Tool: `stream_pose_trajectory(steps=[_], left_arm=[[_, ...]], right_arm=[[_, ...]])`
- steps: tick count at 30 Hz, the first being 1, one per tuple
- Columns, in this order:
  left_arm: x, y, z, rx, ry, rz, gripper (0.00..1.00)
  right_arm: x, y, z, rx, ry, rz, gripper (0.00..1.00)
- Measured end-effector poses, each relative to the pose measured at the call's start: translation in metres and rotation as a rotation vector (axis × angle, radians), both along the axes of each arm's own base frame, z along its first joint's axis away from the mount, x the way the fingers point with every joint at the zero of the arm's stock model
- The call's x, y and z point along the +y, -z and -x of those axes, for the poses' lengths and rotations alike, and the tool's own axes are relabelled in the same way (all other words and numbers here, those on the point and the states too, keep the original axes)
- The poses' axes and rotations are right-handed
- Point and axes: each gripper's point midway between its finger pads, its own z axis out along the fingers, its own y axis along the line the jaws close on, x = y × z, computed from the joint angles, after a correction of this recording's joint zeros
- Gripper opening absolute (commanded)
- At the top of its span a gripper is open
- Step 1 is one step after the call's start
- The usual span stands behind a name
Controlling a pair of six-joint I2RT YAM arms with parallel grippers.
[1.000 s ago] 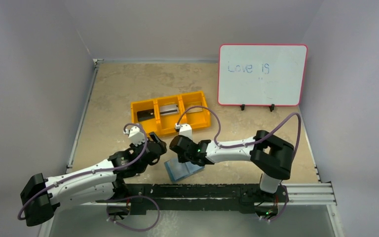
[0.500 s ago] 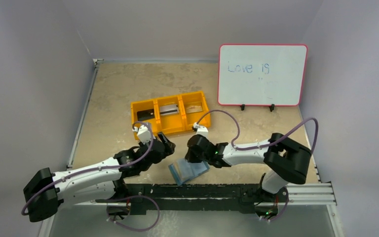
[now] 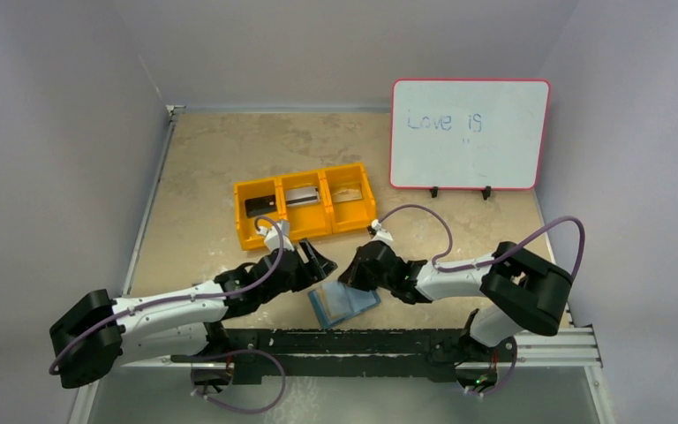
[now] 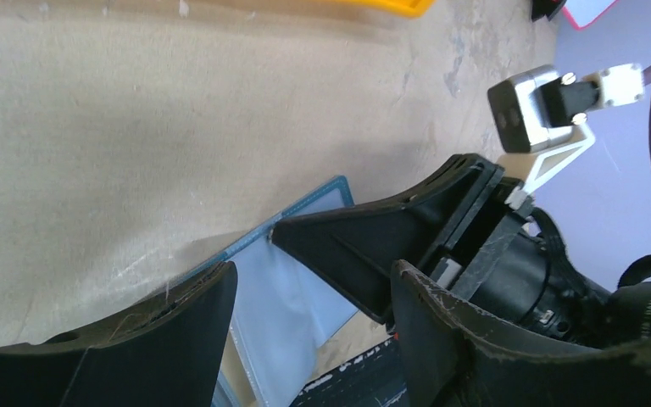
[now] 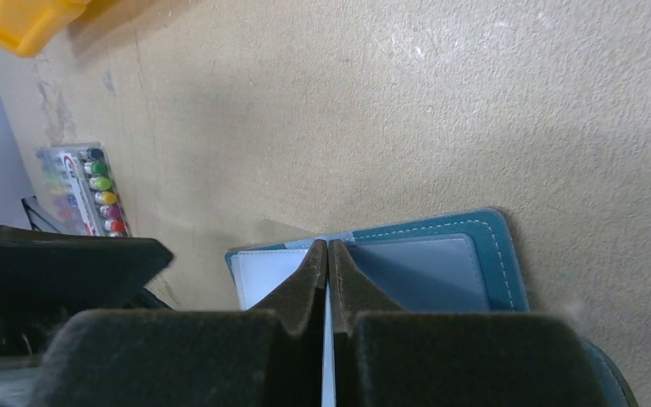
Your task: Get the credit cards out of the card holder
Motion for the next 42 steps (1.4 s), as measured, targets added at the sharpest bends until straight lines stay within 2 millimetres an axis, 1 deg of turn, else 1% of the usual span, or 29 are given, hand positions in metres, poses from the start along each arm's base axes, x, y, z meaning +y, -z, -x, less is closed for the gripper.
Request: stream_pose_trajectory(steps=[3,7,9,14,18,30,35,42], left_arm=[[-0.005,0.013,0.006,0.044,0.013,0.028,0.66],[-0.003,0.025,0.012,0.090,0.001,0.053,0.66],[-0.003,0.026,0.013,0.100,-0.003,0.066,0.66],[-0.010,0.020,0.013,0.106,-0.001,0.110,0.66],[-0.013,0.022,0.015,0.121,0.010,0.116,0.66],[-0.002,0.031,0.021,0.151,-0.003,0.081,0.66],[-0.010,0.030,0.021,0.148,0.018,0.112,0.66],[-0.019,0.040,0.026,0.182,0.060,0.111,0.66]], right_arm=[[0.000,0.000,0.000,0.008,0.009,-0.018,0.00],[0.000,0.000,0.000,0.014,0.018,-0.029,0.00],[0.000,0.000,0.000,0.016,0.021,-0.031,0.00],[0.000,0.000,0.000,0.018,0.025,-0.036,0.00],[0.000,0.000,0.000,0.019,0.026,-0.037,0.00],[0.000,0.000,0.000,0.019,0.026,-0.037,0.00],[0.000,0.000,0.000,0.019,0.026,-0.037,0.00],[0.000,0.000,0.000,0.019,0.026,-0.037,0.00]])
